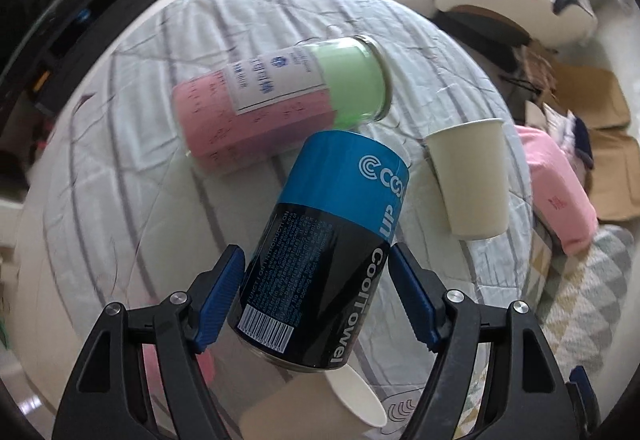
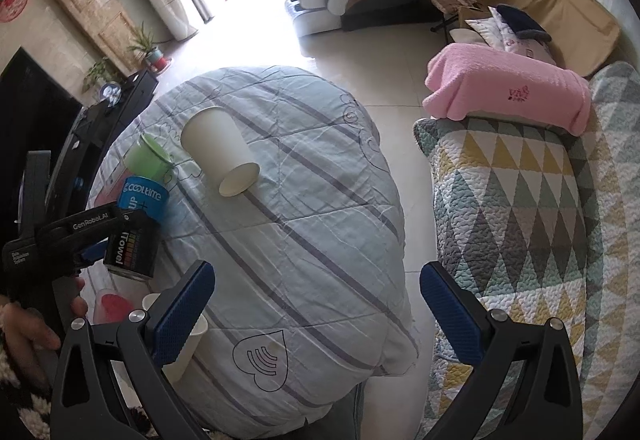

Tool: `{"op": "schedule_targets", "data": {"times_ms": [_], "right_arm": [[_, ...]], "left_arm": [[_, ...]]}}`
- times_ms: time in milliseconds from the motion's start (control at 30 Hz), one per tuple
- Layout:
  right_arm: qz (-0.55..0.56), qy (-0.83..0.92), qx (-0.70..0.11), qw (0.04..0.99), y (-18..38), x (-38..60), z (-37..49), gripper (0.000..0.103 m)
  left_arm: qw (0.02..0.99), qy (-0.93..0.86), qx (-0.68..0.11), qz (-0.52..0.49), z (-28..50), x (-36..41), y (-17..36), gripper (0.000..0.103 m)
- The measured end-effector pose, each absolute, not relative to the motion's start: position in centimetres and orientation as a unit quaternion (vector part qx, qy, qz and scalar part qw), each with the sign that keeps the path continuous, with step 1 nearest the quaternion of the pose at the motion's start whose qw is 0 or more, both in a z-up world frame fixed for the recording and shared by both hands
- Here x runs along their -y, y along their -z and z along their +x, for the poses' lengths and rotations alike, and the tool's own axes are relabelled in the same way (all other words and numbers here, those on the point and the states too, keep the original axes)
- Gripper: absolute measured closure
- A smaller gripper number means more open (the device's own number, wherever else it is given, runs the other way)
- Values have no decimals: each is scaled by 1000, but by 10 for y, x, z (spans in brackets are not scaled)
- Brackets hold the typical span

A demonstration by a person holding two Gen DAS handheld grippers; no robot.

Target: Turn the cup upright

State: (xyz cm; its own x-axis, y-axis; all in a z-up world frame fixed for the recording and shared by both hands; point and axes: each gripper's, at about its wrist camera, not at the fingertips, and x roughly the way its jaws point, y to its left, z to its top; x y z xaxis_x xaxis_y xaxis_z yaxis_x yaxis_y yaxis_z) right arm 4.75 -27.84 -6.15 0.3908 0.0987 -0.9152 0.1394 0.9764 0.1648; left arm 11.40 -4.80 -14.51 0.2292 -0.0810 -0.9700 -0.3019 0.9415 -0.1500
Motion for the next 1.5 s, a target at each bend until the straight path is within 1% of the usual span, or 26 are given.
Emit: {"op": "schedule_targets", "data": {"times_ms": [133,300,400,433,467,500,533,567,633,900,1100,1200,1333,1500], "right_arm": [[88,-6,-556,826,58,274,54,0],[57,-24,-562,825,56,269,60,0],[40,-31,-564,824,55,270,62,0],[36,-33,-565,823,55,271,63,0],[34,-34,-567,822,56,271,63,0],[31,-35,-570,821,58,272,64,0],[30,-35,-571,820,58,273,64,0],[30,-36,-571,819,59,273,64,0],[33,-38,-571,820,58,274,65,0],[49,-41,-554,830,49,266,66,0],[56,-53,-528,846,35,251,66,0],[60,-61,-521,849,31,241,68,0],[60,-66,-522,848,32,227,74,0],[61,-81,-522,847,35,205,78,0]], "left_arm": [[759,-88,-616,-190,107,56,148,28],[762,-97,-605,-208,112,76,150,28],[757,-105,-611,-207,119,81,162,27],[746,-105,-623,-211,120,82,171,25],[741,-103,-626,-218,120,82,174,22],[734,-102,-633,-224,119,82,178,12],[721,-109,-651,-212,120,84,183,7],[710,-116,-666,-198,120,86,186,4],[708,-111,-673,-183,117,87,185,4],[749,-78,-647,-118,113,86,144,4],[802,-36,-595,-35,107,80,94,2],[815,-12,-579,-25,103,64,79,2],[820,4,-572,-18,97,38,66,2],[822,0,-570,-12,89,17,67,2]]}}
